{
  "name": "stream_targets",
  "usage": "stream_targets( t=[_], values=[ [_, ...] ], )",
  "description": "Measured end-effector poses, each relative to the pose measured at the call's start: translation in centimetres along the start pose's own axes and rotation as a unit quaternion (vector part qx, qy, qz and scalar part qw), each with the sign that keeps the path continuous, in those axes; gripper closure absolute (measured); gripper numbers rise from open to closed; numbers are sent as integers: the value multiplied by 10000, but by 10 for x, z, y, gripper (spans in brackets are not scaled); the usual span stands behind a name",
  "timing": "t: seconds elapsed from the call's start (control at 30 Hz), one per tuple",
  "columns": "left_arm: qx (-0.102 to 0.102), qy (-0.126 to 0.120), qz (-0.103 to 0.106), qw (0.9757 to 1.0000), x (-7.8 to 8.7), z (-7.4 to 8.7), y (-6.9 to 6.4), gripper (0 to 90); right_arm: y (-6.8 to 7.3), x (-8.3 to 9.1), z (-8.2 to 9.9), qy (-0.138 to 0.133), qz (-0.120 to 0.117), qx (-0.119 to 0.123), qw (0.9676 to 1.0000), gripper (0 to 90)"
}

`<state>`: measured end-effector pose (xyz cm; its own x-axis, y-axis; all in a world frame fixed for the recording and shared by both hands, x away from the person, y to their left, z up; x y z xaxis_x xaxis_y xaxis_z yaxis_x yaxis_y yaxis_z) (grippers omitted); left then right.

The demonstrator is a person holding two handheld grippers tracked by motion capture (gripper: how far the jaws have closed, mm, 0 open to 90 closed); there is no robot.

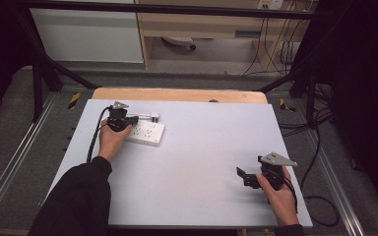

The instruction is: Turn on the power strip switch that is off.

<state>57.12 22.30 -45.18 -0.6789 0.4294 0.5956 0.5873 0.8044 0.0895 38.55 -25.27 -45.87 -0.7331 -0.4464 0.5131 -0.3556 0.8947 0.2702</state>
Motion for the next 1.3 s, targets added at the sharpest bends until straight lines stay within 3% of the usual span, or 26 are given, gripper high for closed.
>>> stream_targets(
  t=[1.3],
  values=[
    [-14,-141,7,9999,0,3,0,900,0,0,0,11,-1,-22,10000,26]
  ],
)
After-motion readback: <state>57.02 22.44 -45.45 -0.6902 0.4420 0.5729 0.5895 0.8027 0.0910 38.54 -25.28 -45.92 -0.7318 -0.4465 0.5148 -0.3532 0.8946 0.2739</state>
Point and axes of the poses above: each handheld gripper's, and its own axes: x roughly backward along the jaws, z roughly out of its underside, y roughly to its left, the point moved 3 cm from there along -x, roughly forward along the jaws, and after that the axes turned 13 degrees about -x, right-handed, at the moved point
